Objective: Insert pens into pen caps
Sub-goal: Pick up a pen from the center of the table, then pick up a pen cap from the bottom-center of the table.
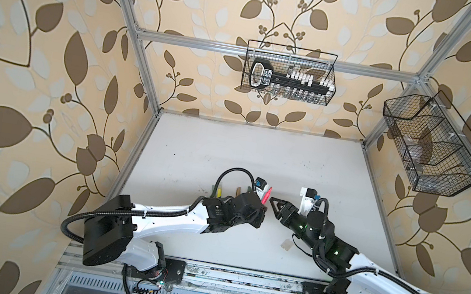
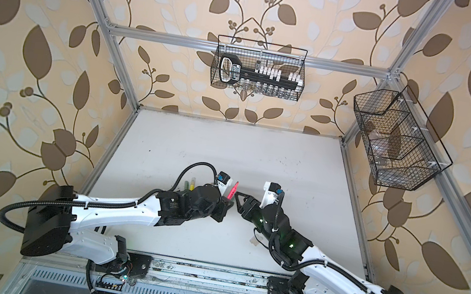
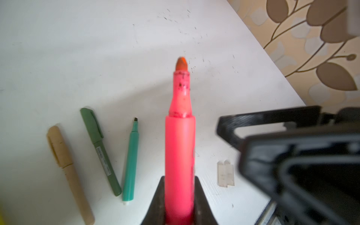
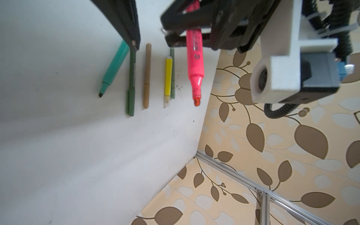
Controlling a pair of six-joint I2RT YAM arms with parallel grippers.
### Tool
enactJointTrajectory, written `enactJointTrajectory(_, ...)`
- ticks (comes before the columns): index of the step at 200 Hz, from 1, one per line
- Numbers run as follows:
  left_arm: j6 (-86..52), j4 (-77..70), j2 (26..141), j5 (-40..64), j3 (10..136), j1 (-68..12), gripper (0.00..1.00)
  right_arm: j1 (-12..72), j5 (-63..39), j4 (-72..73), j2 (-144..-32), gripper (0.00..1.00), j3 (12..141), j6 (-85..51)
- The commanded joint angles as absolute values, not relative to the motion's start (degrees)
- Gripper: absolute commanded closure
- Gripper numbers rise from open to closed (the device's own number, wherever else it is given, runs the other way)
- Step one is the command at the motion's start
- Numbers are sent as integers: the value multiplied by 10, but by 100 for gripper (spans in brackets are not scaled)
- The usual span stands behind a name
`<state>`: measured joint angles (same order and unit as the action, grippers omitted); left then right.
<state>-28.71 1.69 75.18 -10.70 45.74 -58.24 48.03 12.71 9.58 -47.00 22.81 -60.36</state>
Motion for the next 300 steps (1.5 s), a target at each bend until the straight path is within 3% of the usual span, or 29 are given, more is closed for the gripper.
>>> enactJointTrajectory(1,-304,48,676,-137,422,-549,100,486,185,-84,-421,39,245,-579)
enactJointTrajectory(57,-291,209,551,-248,361,-528,100,547,209,-266,-432,44,260,-568)
enactJointTrajectory(90,-326,258,508,-228,335,-541,100,591,231,-302,-476,44,261,-573)
enactJointTrajectory(132,-381,342,500,-284,326,-551,100,594,218,-272,-543,43,248,-577)
enactJointTrajectory(191,-384,309,436,-281,285,-560,100,594,198,-229,-600,41,247,-578)
enactJointTrajectory(300,-386,311,447,-284,288,-560,100,598,173,-184,-662,41,251,-571)
